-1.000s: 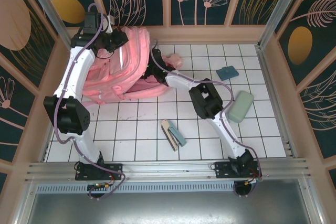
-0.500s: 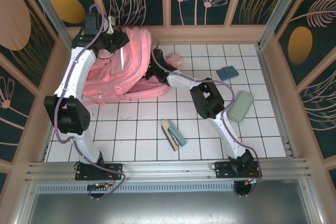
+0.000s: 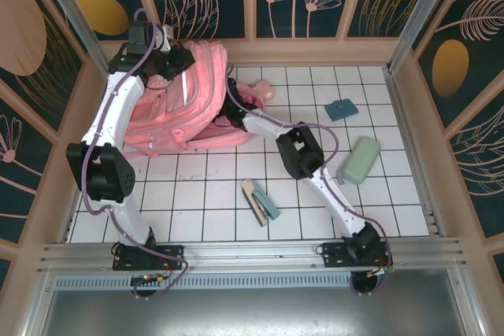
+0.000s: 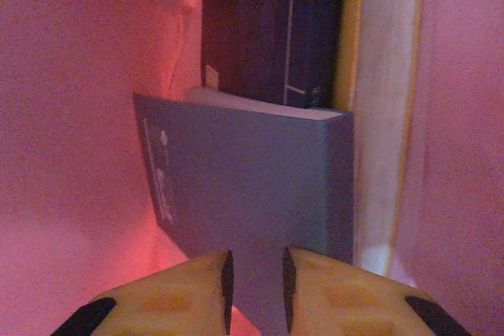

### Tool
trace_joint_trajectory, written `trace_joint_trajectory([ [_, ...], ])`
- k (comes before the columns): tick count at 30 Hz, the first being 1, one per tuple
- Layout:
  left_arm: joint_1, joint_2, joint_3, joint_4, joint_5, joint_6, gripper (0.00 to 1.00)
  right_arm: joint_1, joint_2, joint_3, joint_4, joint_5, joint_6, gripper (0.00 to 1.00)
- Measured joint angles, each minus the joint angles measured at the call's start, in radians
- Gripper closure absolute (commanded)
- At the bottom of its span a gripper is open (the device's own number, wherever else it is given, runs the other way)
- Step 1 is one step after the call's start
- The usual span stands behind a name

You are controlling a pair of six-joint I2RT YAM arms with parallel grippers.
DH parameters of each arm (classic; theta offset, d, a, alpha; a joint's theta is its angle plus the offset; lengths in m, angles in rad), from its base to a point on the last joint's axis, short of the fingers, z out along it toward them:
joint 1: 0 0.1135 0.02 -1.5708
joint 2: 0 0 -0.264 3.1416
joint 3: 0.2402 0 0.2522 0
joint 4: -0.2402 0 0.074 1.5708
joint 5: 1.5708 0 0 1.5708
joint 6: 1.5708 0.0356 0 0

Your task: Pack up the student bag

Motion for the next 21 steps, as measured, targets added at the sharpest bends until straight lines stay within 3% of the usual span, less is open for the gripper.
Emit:
trace_joint_trajectory([
  [9,0.002,-0.003,-0.016,0.021,0.009,-0.009,1.0,0.005,0.016,0.006,0.082,-0.061,0.018,0.68],
  [21,0.002,-0.045,-0.079,0.039,-0.007,0.027,1.0,-0.039,-0.324,-0.37,0.04,-0.04,-0.129,0.65],
])
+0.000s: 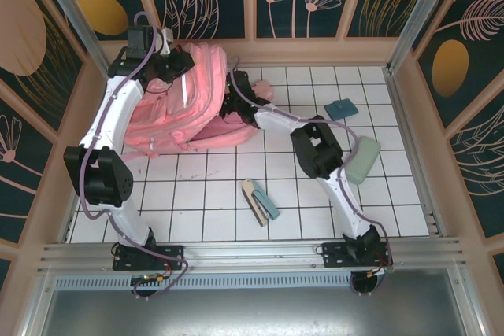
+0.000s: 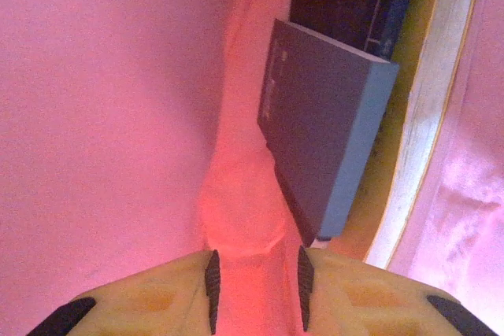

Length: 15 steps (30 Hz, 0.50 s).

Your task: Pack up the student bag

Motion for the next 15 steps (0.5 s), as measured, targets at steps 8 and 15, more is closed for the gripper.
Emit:
trace_joint_trajectory([
  [8,-0.006,-0.03,-0.105,0.074,0.014,0.018,1.0,-0.052,-0.266,-0.282,-0.072,0.071,-0.119,0.62],
  [15,-0.01,-0.064,-0.191,0.134,0.028,0.026,1.0,-0.119,-0.484,-0.563,-0.203,0.176,-0.209,0.54],
])
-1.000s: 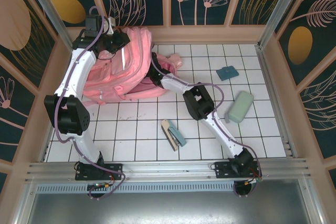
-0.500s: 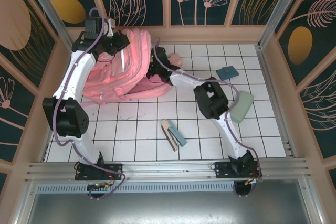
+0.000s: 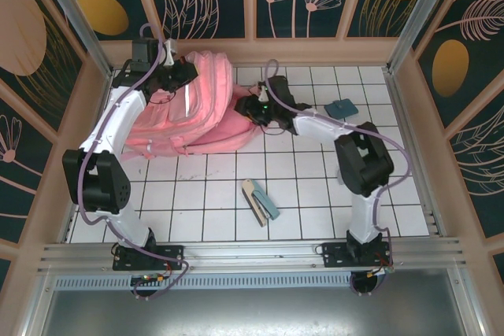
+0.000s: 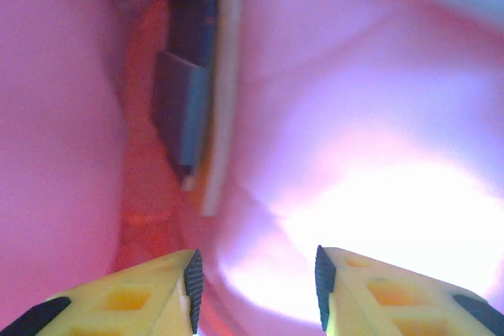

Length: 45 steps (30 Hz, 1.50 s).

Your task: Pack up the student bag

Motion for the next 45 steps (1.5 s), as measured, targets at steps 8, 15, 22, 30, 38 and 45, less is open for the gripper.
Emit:
trace_joint_trajectory([
  [8,0.001,-0.005,-0.037,0.047,0.038,-0.005,1.0,-0.152,-0.298,-0.256,-0.158,0.136,-0.091,0.4],
  [15,0.004,-0.005,-0.048,0.066,0.084,-0.009,1.0,-0.302,-0.55,-0.386,-0.364,0.307,-0.166,0.26],
  [22,0.005,-0.014,-0.065,0.075,0.094,-0.009,1.0,-0.476,-0.668,-0.459,-0.541,0.446,-0.187,0.12],
  [30,0.005,-0.032,-0.097,0.092,0.101,-0.009,1.0,-0.622,-0.694,-0.56,-0.644,0.505,-0.206,0.01],
  [38,0.005,-0.032,-0.101,0.097,0.108,-0.009,1.0,-0.675,-0.612,-0.586,-0.611,0.479,-0.261,0.01],
  [45,0.005,-0.032,-0.105,0.097,0.112,-0.009,1.0,-0.676,-0.503,-0.585,-0.573,0.478,-0.284,0.01],
])
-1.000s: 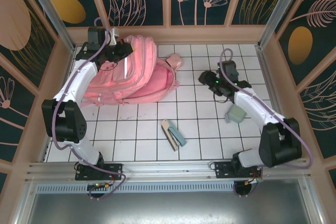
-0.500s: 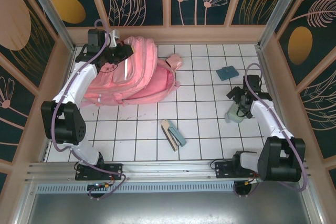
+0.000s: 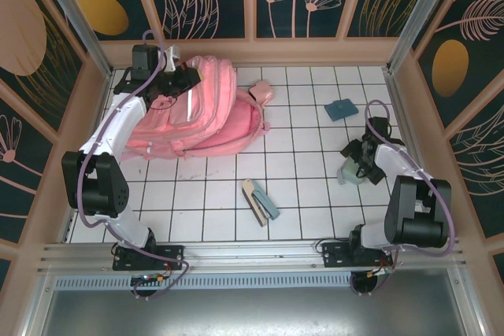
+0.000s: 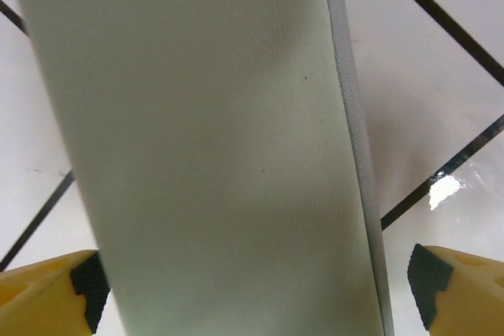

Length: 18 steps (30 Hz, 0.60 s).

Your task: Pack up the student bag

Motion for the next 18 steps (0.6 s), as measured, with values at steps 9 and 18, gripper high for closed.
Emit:
trace_joint_trajectory([
  [9,0.001,-0.002,-0.003,-0.001,0.019,0.001,1.0,0.002,0.042,0.0,0.044,-0.006,-0.039,0.32],
  [18,0.005,-0.002,-0.003,-0.001,0.061,0.0,1.0,0.127,-0.029,0.045,0.005,-0.007,-0.028,0.33],
])
